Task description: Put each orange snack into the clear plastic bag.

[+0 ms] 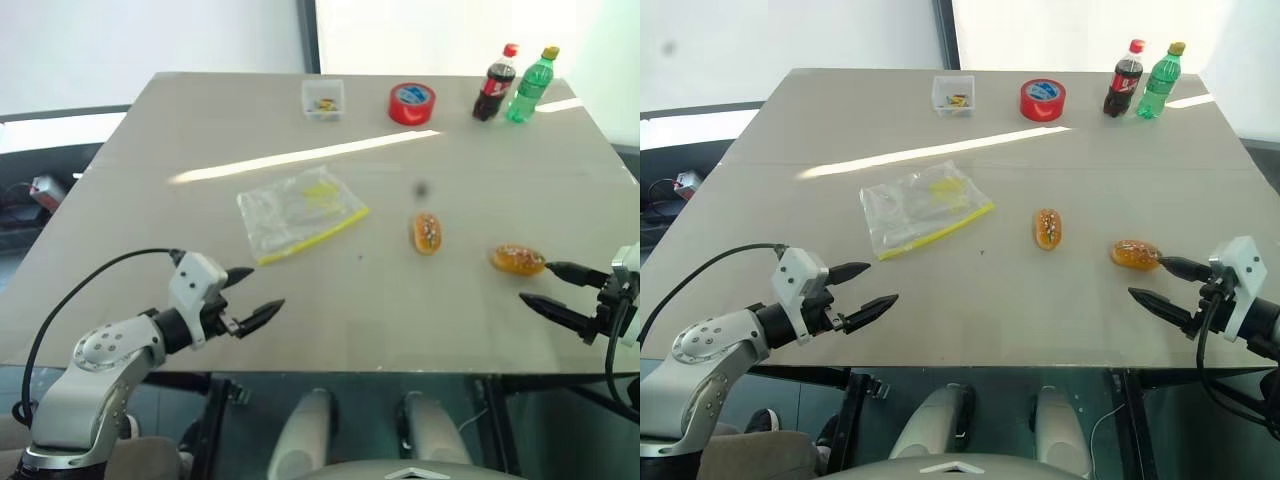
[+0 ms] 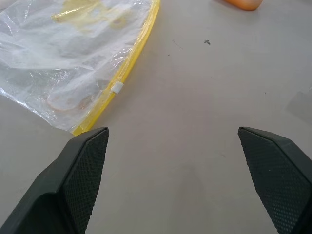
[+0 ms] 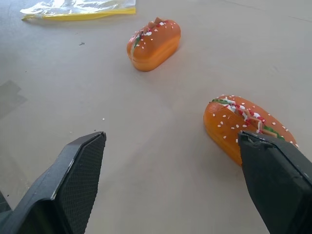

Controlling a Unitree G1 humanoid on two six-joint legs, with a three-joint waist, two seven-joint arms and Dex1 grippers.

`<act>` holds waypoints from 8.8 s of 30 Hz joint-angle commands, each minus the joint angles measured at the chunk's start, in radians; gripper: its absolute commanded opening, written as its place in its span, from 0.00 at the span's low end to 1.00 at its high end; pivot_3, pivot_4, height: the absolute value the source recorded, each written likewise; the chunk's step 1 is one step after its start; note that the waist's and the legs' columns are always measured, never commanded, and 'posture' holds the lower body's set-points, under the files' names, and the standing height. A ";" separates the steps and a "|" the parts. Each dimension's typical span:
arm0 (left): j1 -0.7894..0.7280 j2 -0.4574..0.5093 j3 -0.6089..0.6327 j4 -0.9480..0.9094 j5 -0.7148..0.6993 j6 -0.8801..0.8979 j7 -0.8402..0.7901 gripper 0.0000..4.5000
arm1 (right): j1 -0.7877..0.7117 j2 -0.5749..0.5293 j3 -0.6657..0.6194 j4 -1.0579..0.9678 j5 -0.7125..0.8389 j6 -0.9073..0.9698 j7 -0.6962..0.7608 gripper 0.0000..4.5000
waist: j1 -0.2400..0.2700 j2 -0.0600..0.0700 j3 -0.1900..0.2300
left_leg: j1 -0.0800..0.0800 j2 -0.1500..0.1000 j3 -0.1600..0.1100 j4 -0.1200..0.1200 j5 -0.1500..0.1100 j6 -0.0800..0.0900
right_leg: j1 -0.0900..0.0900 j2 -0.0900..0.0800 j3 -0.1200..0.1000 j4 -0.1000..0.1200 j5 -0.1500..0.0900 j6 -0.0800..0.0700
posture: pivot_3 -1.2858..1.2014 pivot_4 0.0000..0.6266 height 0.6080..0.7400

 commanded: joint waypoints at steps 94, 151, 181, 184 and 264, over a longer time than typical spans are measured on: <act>-0.593 -0.390 0.411 0.236 -0.828 1.081 0.671 0.01 | -0.938 0.409 0.993 0.571 -0.898 -0.571 -0.458 1.00 | -0.008 -0.005 -0.002 | 0.000 -0.005 -0.007 0.001 0.005 -0.008 | 0.000 0.000 -0.003 0.005 0.003 0.004 | 0.52 0.24 1.00; -0.664 0.070 -0.541 0.162 0.550 -0.134 0.167 0.67 | -1.268 0.620 0.924 1.016 -1.112 -0.528 -0.620 0.00 | -0.036 -0.005 -0.001 | -0.004 -0.007 0.001 -0.012 0.004 -0.005 | -0.014 0.001 0.005 0.005 0.003 0.003 | 0.52 0.24 1.00; -0.646 0.008 -0.510 0.230 0.667 -0.187 0.138 0.48 | -1.237 0.627 0.925 0.935 -1.104 -0.466 -0.591 0.00 | -0.036 -0.005 -0.001 | -0.004 -0.007 0.001 -0.011 0.004 -0.005 | -0.014 0.002 0.005 0.007 0.003 0.003 | 0.52 0.24 1.00; -0.646 0.003 -0.511 0.234 0.669 -0.189 0.139 0.21 | -1.237 0.628 0.926 0.935 -1.105 -0.465 -0.590 0.00 | -0.036 -0.005 -0.001 | -0.004 -0.007 0.001 -0.011 0.004 -0.005 | -0.014 0.002 0.005 0.007 0.003 0.003 | 0.52 0.24 1.00; -0.686 -0.153 -0.399 0.388 0.539 -0.232 0.127 0.00 | -1.100 0.492 0.982 0.698 -1.070 -0.601 -0.546 0.99 | -0.036 -0.005 -0.001 | -0.002 -0.007 0.000 -0.001 0.004 -0.005 | -0.013 0.002 0.005 0.019 0.003 0.003 | 0.52 0.24 1.00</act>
